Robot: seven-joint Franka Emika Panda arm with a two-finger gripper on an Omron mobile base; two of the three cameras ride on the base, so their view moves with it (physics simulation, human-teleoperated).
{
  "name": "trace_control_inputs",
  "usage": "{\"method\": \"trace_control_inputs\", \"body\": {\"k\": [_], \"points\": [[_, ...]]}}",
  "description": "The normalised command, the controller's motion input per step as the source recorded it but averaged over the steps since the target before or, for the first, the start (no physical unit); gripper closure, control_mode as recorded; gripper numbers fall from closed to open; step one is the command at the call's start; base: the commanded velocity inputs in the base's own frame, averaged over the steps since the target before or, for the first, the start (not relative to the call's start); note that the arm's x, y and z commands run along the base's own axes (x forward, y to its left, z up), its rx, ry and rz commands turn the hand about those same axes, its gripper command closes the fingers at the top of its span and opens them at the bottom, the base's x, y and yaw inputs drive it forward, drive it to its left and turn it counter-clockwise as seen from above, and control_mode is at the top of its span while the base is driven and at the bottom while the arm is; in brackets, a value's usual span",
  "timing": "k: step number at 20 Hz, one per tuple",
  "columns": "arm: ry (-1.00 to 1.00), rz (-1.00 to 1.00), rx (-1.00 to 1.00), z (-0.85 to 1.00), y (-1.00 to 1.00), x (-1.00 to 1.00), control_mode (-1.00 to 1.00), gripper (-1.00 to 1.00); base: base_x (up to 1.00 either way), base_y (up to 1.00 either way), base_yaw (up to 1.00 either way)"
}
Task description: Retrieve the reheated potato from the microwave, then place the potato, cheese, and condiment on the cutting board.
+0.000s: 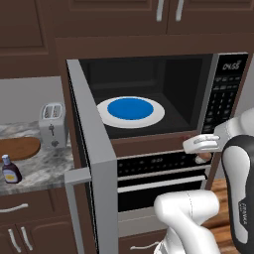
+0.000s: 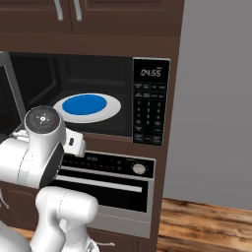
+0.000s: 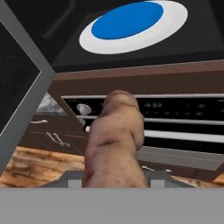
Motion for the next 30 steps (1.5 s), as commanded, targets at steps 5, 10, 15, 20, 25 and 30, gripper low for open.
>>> {"method": "trace_control_inputs", "body": {"k": [5, 10, 15, 20, 25, 30], "points": [[0.00, 0.00, 0.00, 0.00, 0.00, 0.00, -1.00, 1.00, 0.00, 0.00, 0.00], [0.00, 0.00, 0.00, 0.00, 0.00, 0.00, 1.00, 1.00, 0.00, 0.00, 0.00], [0.00, 0.00, 0.00, 0.00, 0.00, 0.00, 1.00, 1.00, 0.00, 0.00, 0.00], [0.00, 0.00, 0.00, 0.00, 0.00, 0.00, 1.00, 1.00, 0.00, 0.00, 0.00], [0.00, 0.00, 0.00, 0.00, 0.00, 0.00, 1.00, 1.00, -0.02, -0.42, 0.00], [0.00, 0.00, 0.00, 0.00, 0.00, 0.00, 1.00, 1.00, -0.01, -0.53, 0.06]]}}
